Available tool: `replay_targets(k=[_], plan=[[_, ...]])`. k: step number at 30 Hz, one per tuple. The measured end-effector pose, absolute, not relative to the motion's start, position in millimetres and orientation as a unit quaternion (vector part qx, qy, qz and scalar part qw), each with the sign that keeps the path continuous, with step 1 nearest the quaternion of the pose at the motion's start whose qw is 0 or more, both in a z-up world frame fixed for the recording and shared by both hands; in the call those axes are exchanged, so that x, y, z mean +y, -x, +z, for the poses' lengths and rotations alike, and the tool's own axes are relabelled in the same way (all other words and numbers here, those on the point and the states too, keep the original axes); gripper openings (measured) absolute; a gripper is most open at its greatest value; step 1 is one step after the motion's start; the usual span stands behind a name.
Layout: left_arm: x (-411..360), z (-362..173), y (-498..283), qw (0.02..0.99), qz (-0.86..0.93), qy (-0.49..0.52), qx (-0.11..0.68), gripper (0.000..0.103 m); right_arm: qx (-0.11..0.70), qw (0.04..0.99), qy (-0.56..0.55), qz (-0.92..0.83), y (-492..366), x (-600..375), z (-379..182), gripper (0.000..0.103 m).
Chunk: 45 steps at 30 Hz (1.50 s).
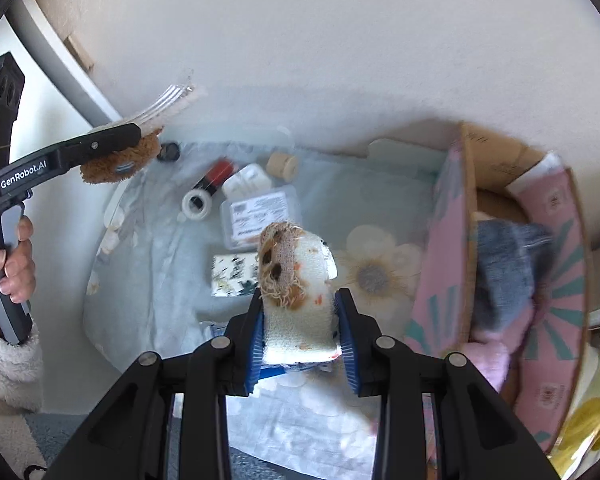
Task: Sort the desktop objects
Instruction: 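Carry the brown slipper with the left tool while the right tool carries the plush toy to the box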
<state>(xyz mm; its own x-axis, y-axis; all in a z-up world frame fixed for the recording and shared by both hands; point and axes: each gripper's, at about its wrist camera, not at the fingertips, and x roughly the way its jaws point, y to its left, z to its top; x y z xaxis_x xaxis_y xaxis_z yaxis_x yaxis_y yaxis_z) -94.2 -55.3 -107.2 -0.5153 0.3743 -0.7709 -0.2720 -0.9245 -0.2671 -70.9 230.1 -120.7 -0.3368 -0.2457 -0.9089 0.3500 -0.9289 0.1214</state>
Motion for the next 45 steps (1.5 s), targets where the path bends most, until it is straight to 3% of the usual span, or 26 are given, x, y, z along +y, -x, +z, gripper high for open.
replay_targets(k=[15, 27, 45], plan=[[76, -72, 100, 0.281, 0.857, 0.432, -0.002, 0.033, -0.039, 0.126, -0.515, -0.847, 53, 305, -92, 0.031], [174, -92, 95, 0.345, 0.820, 0.456, 0.025, 0.033, -0.088, 0.063, -0.539, -0.835, 29, 373, -118, 0.031], [293, -127, 109, 0.363, 0.794, 0.482, 0.072, 0.033, -0.109, 0.028, -0.557, -0.823, 34, 423, -145, 0.031]])
